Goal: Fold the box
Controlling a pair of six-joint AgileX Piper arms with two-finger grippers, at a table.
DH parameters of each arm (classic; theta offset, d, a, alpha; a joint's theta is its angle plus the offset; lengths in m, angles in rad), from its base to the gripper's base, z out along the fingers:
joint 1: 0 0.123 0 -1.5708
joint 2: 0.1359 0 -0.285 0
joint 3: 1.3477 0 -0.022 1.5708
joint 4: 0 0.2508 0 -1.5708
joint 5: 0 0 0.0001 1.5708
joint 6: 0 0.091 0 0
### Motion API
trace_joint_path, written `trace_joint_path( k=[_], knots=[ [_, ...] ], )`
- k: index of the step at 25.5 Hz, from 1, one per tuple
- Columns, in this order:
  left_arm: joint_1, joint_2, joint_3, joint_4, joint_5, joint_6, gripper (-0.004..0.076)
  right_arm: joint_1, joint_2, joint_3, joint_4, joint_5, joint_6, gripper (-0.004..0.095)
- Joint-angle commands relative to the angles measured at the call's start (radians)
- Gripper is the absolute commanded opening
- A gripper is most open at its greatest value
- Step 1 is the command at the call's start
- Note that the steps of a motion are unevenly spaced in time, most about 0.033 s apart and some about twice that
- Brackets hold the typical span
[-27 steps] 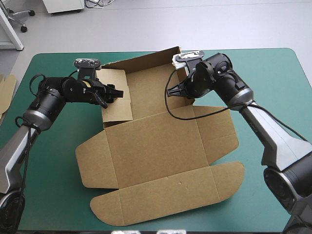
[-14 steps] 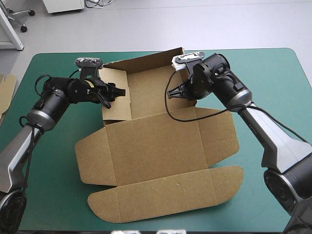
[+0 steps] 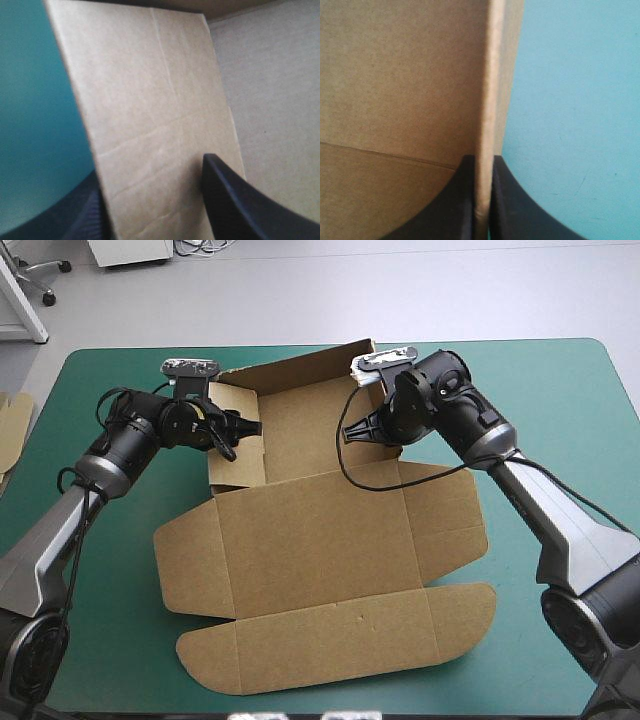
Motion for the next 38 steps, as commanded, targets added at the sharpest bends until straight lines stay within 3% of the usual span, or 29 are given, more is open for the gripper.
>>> trace_joint_path(
  k=[1,4,6,10,15,21,23,26,38],
  knots=[
    [-0.007,-0.039,-0.071,-0.038,-0.051,-0.011,0.0333,0.008,-0.065,-0.037,0.009,-0.03,-0.027,-0.0013],
    [-0.007,-0.037,-0.087,-0.038,-0.049,-0.011,0.0231,0.008,-0.065,-0.037,0.009,-0.025,-0.031,-0.0014],
    [-0.007,-0.031,-0.087,-0.031,-0.016,-0.005,0.0209,0.008,-0.065,-0.037,0.013,-0.025,-0.031,-0.0014],
    [-0.007,-0.003,-0.087,-0.001,0.037,-0.003,0.0246,0.008,-0.067,-0.038,0.036,-0.031,-0.034,-0.0014],
    [-0.007,0.02,-0.087,-0.046,0.027,0.028,0.0317,0.008,-0.071,-0.039,0.073,-0.044,-0.044,-0.0014],
    [-0.007,0.026,-0.087,-0.122,-0.017,0.028,0.0307,0.008,-0.075,-0.044,0.071,-0.044,-0.046,-0.0014],
    [-0.007,0.026,-0.087,-0.164,-0.022,0.028,0.0236,0.008,-0.075,-0.056,0.075,-0.044,-0.05,-0.0014],
    [-0.007,0.025,-0.095,-0.169,-0.017,0.051,-0.0013,0.008,-0.075,-0.058,0.075,-0.041,-0.05,-0.0014],
    [-0.007,0.025,-0.268,-0.056,0.096,0.058,-0.0014,-0.042,-0.075,-0.058,0.075,0.042,-0.029,-0.0014]
  ],
)
